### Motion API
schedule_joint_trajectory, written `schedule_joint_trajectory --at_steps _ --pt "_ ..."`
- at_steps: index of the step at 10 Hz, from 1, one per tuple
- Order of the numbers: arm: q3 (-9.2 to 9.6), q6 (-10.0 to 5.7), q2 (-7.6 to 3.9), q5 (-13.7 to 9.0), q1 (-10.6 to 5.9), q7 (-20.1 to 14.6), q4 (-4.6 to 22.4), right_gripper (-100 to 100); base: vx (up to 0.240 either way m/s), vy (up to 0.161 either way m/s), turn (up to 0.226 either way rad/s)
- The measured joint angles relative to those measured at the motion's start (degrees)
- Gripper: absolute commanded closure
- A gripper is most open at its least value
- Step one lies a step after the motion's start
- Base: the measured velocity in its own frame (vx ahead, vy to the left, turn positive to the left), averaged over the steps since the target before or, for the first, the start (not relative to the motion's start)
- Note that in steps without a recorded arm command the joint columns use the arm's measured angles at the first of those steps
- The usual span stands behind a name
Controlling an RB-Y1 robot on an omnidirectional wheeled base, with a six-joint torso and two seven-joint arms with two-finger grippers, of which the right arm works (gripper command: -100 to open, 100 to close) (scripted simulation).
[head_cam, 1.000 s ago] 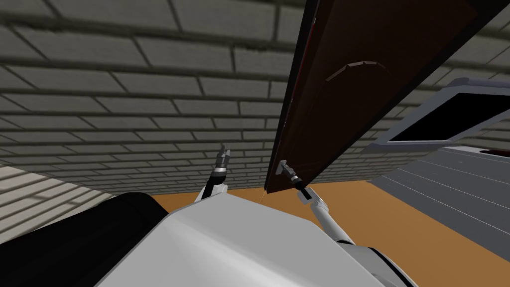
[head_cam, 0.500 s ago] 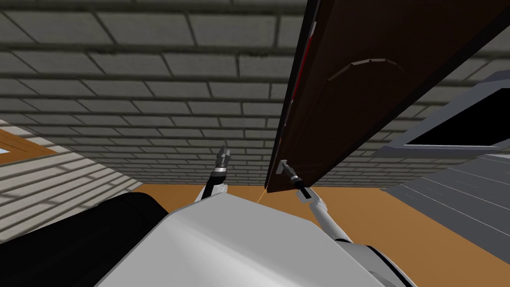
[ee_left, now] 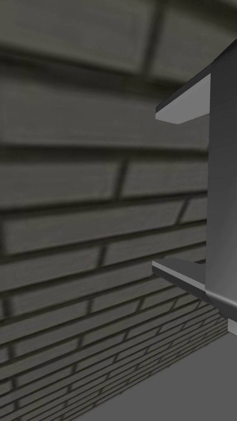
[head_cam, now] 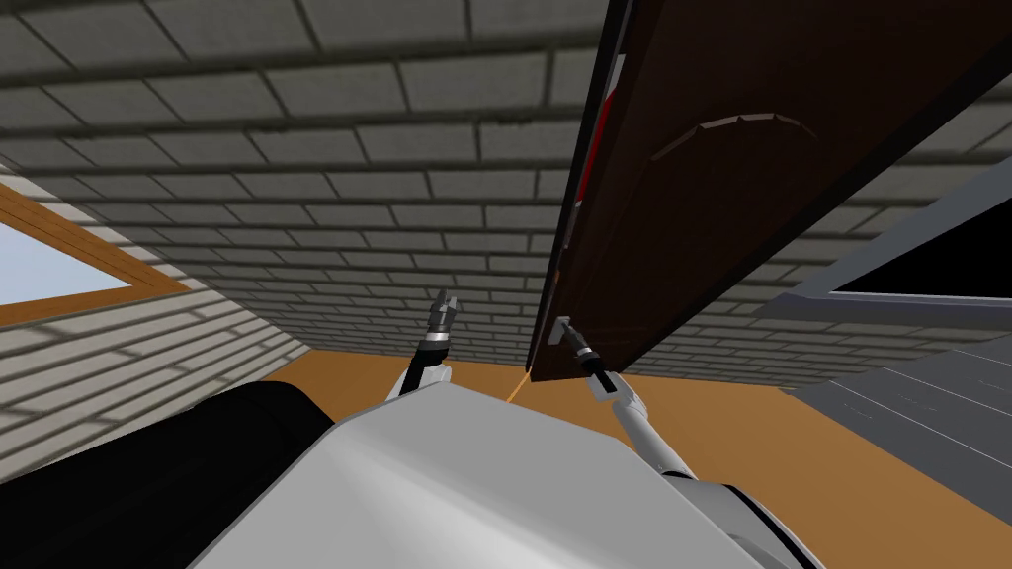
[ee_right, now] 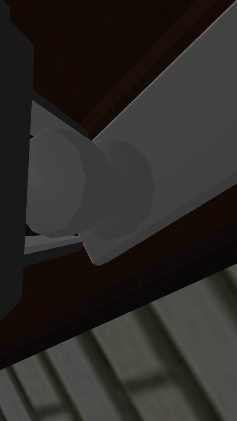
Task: Pull the door open
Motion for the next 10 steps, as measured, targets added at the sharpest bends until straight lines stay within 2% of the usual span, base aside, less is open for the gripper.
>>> schedule_joint_trajectory --at_steps 3,5,7,8,10 --pt "-0.17 1.25 0.51 -3.5 -0.11 -4.9 -0.7 100 -0.088 -0.09 0.165" --pt "-0.35 1.44 0.74 -6.0 -0.51 -8.2 0.0 100 -0.07 -0.052 0.097" --pt "-0.45 1.53 1.09 -7.5 -0.72 -10.4 0.5 100 -0.064 -0.054 0.115" --pt "-0.6 2.02 1.12 -8.7 -0.43 -11.9 -0.2 100 -0.106 -0.083 0.172" --pt "-0.76 2.65 1.4 -11.3 -0.9 -15.1 0.0 100 -0.076 -0.069 0.103"
